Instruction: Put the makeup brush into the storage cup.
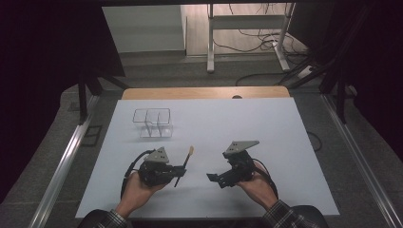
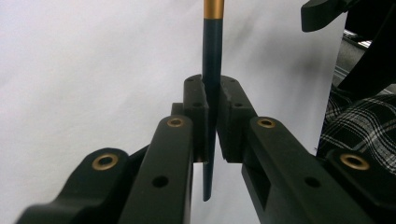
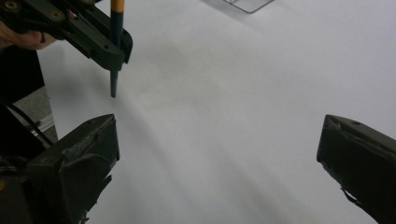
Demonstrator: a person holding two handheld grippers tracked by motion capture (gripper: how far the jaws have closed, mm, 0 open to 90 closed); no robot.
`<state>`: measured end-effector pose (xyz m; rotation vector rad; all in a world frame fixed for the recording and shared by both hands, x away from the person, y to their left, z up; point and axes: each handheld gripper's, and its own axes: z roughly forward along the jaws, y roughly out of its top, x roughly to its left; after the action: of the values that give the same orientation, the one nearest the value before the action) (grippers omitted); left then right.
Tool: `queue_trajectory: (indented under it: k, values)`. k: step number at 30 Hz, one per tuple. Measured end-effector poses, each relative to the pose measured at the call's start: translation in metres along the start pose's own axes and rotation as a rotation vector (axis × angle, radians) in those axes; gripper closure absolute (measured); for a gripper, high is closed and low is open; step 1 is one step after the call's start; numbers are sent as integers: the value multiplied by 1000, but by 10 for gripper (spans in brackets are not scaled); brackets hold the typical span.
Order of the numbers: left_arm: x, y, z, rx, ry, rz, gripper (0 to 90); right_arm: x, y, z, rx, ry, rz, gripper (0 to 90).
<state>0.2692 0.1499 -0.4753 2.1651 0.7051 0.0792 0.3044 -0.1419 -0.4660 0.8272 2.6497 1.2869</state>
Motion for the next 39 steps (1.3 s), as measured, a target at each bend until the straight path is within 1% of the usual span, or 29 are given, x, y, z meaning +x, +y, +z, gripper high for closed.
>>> queue_trajectory:
  k: [2,3,10,14,19,21,23,24,32,39]
  values:
    - [1,0,-1,0,2,3,840,0,-1,-1,6,-14,-10,0]
    - [1,-1,-2,-2,7,0,840,1,-1,-2,11,-28,-24,0]
    - [2,-2,-5,-8,19,-2,839,2,-4,-4,25,-57,-41,0]
    - [3,-3,-7,-9,26,-5,839,1,-5,-9,26,-80,-50,0]
    - [5,-3,-9,-15,33,-9,838,-1,-6,-13,28,-99,-48,0]
    - [6,-4,-10,-20,28,-14,838,-3,-8,-16,27,-116,-49,0]
    - [7,-4,-11,-26,31,-17,838,-3,-8,-18,29,-122,-48,0]
    - [8,-5,-13,-26,34,-20,839,-4,-9,-20,31,-136,-49,0]
    - [11,-6,-17,-38,46,-26,839,-7,-14,-26,36,-165,-47,0]
    - [16,-8,-22,-38,73,-37,838,-11,-17,-32,41,-184,-38,0]
